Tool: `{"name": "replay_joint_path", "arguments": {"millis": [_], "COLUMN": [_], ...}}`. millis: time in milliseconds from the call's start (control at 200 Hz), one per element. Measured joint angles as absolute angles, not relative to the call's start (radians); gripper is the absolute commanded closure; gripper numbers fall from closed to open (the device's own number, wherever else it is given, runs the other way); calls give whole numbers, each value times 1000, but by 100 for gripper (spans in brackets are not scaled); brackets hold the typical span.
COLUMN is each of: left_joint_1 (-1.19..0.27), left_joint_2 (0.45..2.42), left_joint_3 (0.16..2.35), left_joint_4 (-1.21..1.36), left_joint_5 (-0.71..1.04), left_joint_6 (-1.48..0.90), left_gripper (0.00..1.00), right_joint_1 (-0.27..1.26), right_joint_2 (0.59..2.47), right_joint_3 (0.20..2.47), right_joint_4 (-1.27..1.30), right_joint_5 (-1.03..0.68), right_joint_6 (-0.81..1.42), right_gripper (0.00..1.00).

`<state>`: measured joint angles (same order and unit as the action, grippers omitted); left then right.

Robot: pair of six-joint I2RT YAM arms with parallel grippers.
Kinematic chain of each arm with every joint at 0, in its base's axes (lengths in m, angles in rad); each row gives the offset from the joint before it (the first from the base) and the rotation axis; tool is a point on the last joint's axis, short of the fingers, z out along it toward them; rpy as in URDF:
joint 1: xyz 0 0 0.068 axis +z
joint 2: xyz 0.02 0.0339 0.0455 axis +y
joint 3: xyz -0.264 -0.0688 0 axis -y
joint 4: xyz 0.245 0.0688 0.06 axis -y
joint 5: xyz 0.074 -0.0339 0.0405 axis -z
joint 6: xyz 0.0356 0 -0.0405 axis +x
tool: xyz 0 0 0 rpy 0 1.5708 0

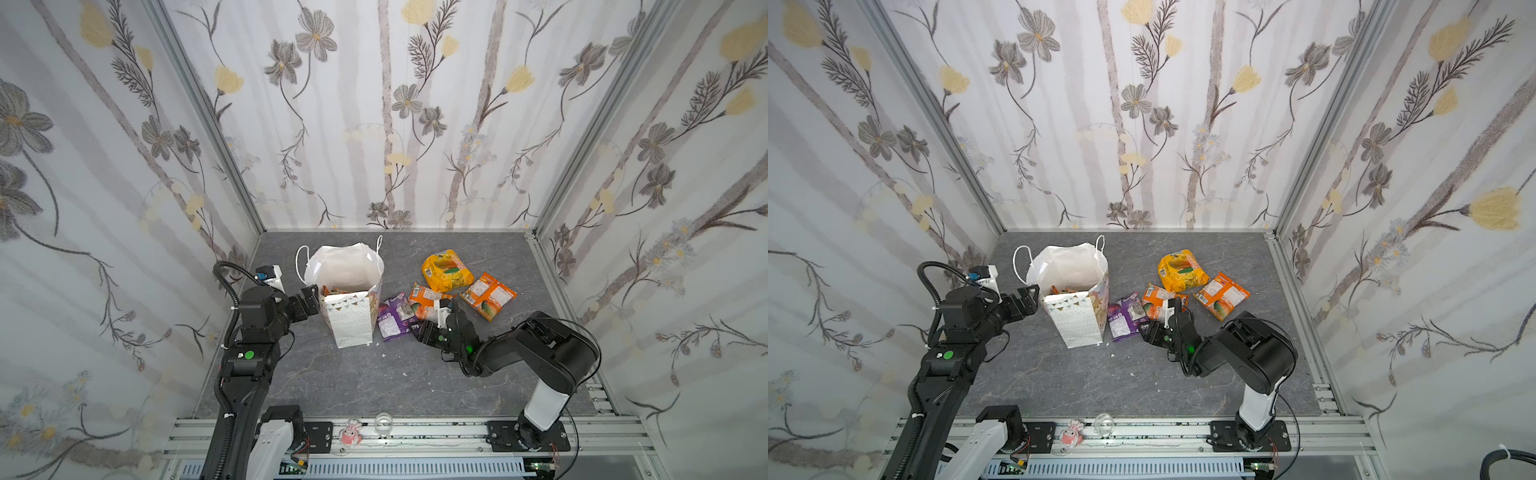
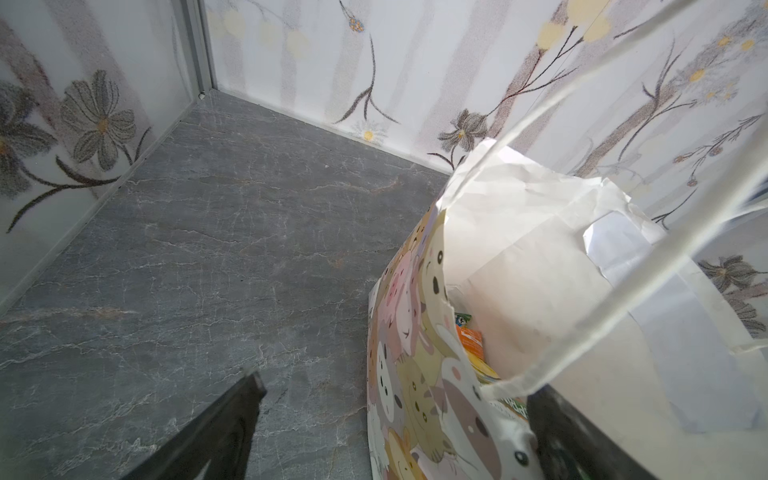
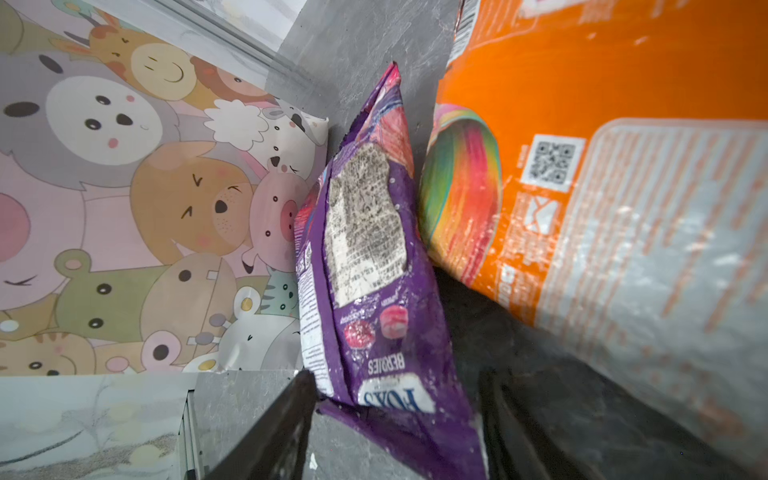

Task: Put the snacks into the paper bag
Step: 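Lower the open right gripper toward the purple berries bag, then close the right gripper on the purple berries bag's end and lift it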

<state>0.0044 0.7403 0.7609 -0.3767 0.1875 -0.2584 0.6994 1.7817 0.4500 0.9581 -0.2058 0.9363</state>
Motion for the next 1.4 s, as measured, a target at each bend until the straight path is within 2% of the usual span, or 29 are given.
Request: {"name": "replay_joint_path", "arguments": {"millis": [85,180,255,465,559,874,1399], "left_joint_1": [4,4,4,4,4,6,6], "left_joint_2": [740,740,740,739,738,739,738], "left_joint_3": [761,760,760,760,759,759,759], "left_joint_4": [-377,-377,-377,-377,-377,-377,-377], "left_joint_5": [187,188,188,192,192,192,191], "left_joint_6": [-258,-258,-258,-258,-258,-258,-258], "left_gripper": [0,0,0,0,0,0,0], "right_joint_1": [697,694,694,694,693,694,728], "right_joint_2": [1794,1801,1803,1803,1800,1721,1445], "right_joint_3": [465,486,501,505,505,494,585], "right_joint_4": [951,922,890,870,870,816,509], "right_joint_5": [-207,-202,-199,-195,-195,-191,-166], "right_joint_6": [931,920,915,907,908,891,728], "right_gripper": [46,61,65,93,100,100,100]}}
